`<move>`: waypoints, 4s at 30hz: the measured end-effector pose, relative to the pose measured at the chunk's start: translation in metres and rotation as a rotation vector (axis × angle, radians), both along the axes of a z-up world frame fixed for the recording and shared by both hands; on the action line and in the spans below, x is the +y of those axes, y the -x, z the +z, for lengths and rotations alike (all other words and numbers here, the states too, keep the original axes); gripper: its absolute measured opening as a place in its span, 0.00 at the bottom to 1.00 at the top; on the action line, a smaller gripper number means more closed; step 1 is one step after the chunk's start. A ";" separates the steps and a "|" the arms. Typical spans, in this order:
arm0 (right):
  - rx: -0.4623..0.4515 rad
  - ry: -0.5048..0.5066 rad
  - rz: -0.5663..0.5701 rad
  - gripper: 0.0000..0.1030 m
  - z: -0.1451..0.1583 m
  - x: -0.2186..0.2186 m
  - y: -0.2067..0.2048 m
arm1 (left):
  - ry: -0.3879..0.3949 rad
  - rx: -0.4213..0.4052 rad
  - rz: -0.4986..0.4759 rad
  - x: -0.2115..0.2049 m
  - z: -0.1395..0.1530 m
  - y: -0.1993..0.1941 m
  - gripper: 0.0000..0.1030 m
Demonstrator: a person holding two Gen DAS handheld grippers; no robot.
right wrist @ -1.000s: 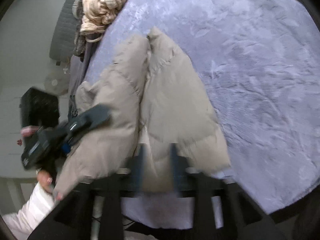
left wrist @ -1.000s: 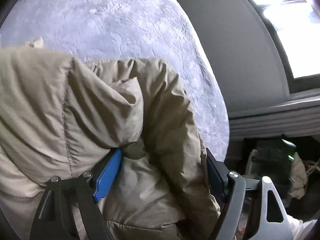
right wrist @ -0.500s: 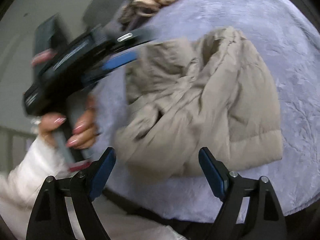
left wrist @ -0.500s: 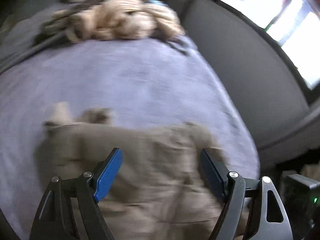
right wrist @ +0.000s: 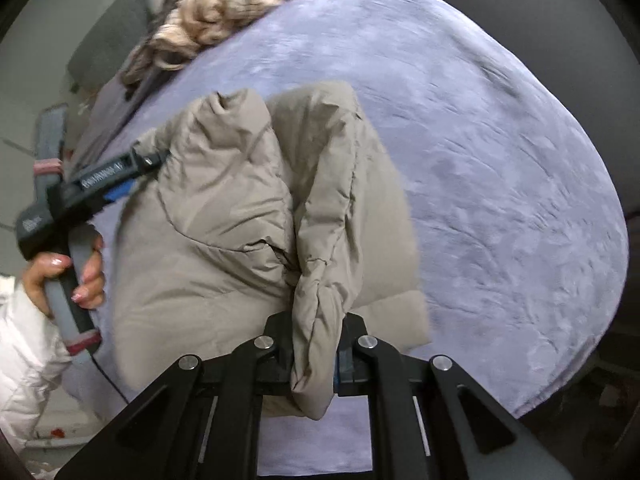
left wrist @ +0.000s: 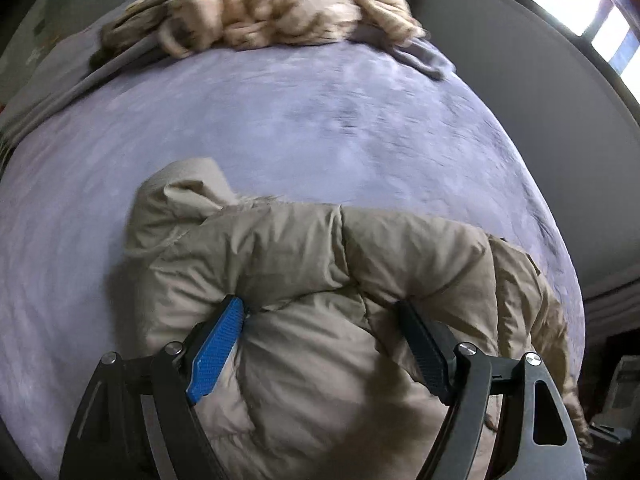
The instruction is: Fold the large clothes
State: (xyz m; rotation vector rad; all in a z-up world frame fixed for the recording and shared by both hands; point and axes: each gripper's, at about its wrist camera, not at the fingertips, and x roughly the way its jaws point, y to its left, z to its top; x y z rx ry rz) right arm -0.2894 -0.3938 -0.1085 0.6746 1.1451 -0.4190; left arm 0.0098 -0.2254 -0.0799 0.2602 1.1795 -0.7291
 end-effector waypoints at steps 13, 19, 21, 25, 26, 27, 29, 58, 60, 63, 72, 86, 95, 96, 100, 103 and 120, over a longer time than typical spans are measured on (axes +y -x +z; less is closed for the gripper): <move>0.001 -0.184 -0.119 0.43 -0.037 -0.071 0.036 | -0.039 -0.024 -0.032 -0.034 -0.015 0.012 0.81; -0.176 -0.132 -0.055 0.59 0.016 -0.090 0.009 | -0.038 -0.028 -0.024 -0.035 -0.016 0.012 0.83; -0.198 -0.140 -0.035 0.58 0.014 -0.093 -0.017 | -0.040 -0.028 -0.019 -0.034 -0.016 0.012 0.83; -0.179 -0.138 -0.023 0.22 -0.007 -0.092 -0.073 | -0.037 -0.037 -0.013 -0.030 -0.016 0.012 0.83; -0.148 -0.132 -0.021 0.18 -0.017 -0.092 -0.083 | -0.037 -0.042 -0.013 -0.030 -0.017 0.012 0.83; -0.111 -0.121 -0.021 0.17 -0.031 -0.092 -0.092 | -0.038 -0.049 -0.011 -0.029 -0.017 0.012 0.83; -0.071 -0.127 -0.017 0.17 -0.051 -0.090 -0.098 | -0.035 -0.062 -0.008 -0.029 -0.020 0.014 0.83; -0.064 -0.105 0.113 0.18 -0.008 -0.055 -0.048 | -0.122 -0.013 0.110 0.034 0.019 0.041 0.84; -0.064 -0.100 0.119 0.18 -0.005 -0.049 -0.040 | -0.131 -0.007 0.118 0.041 0.020 0.046 0.84; -0.066 -0.093 0.111 0.18 -0.001 -0.043 -0.031 | -0.130 0.015 0.132 0.053 0.021 0.052 0.84; -0.058 -0.074 0.042 0.20 0.002 -0.036 -0.024 | -0.108 0.051 0.114 0.078 0.018 0.060 0.84; -0.033 0.002 -0.044 0.47 0.018 -0.007 -0.006 | -0.064 0.111 0.086 0.119 0.016 0.058 0.84; -0.042 0.022 -0.092 0.61 0.023 0.013 0.010 | -0.072 0.110 0.050 0.137 0.011 0.059 1.00; -0.044 0.028 -0.094 0.62 0.025 0.013 0.010 | -0.071 0.106 0.057 0.139 0.011 0.059 1.00; -0.041 0.029 -0.090 0.67 0.029 0.006 0.007 | -0.063 0.112 0.062 0.140 0.010 0.057 1.00; -0.037 0.023 -0.060 0.69 0.029 -0.005 -0.001 | -0.074 0.129 0.089 0.139 0.007 0.051 1.00; -0.060 -0.272 0.032 0.80 -0.030 -0.108 -0.051 | 0.139 0.390 0.230 0.124 -0.028 0.008 1.00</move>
